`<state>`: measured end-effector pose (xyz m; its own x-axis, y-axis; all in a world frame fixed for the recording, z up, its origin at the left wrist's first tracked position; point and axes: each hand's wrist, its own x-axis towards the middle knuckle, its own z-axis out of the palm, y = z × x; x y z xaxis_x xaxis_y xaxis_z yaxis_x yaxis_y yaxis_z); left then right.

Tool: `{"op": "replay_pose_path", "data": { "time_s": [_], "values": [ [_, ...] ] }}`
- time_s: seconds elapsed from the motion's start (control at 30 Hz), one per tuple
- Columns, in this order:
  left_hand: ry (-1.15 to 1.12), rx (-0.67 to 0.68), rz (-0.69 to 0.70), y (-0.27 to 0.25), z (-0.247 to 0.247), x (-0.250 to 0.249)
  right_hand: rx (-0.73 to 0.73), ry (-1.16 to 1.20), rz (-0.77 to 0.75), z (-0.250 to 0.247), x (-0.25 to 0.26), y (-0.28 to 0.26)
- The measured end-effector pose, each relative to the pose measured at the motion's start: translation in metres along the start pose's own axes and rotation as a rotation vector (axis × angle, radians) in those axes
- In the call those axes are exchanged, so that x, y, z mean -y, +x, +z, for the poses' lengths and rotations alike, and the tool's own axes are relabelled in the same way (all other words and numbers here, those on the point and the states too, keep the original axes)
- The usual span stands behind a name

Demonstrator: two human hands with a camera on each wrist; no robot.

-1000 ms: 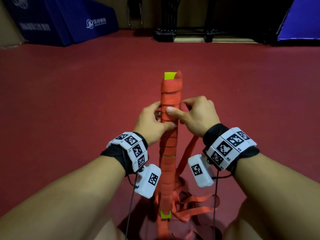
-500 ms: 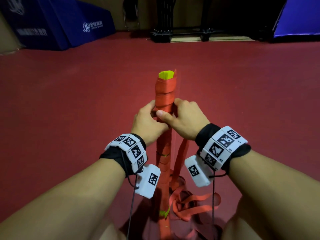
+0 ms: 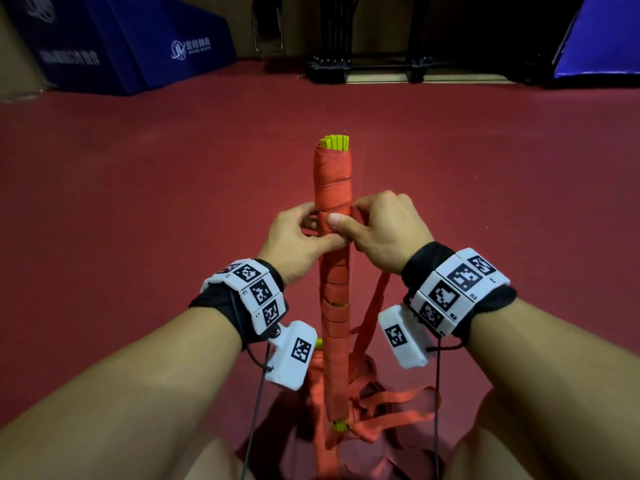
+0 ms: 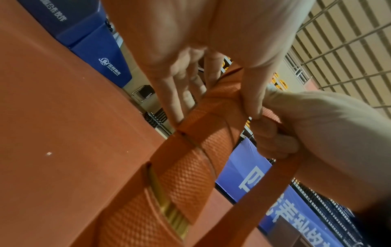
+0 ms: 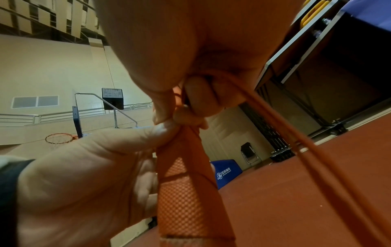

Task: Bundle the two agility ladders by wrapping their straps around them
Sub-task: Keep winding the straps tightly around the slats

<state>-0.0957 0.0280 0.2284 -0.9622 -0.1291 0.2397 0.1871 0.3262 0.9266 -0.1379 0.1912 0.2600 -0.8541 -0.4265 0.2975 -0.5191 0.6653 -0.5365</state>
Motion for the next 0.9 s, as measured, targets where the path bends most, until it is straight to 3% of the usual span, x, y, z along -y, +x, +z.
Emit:
{"op": "replay_pose_path", "data": {
  "time_s": [0.27, 0.43, 0.67, 0.9],
  "values": [
    [0.15, -0.088, 0.02, -0.003, -0.002, -0.001, -0.032, -0.072, 0.0, 0.003, 0.005, -0.005],
    [0.196, -0.062, -0.018, -0.005, -0.003, -0.006, -0.089, -0.014, -0.019, 0.0, 0.012, -0.007],
    [0.054, 0.102, -0.025, -0.008, 0.0, -0.009, -0.066, 0.054, -0.001, -0.006, 0.004, -0.005],
    [0.051, 0.016, -0.042, -0.004, 0.004, -0.007, -0.135, 0.043, 0.033, -0.008, 0.001, -0.003]
  ]
}}
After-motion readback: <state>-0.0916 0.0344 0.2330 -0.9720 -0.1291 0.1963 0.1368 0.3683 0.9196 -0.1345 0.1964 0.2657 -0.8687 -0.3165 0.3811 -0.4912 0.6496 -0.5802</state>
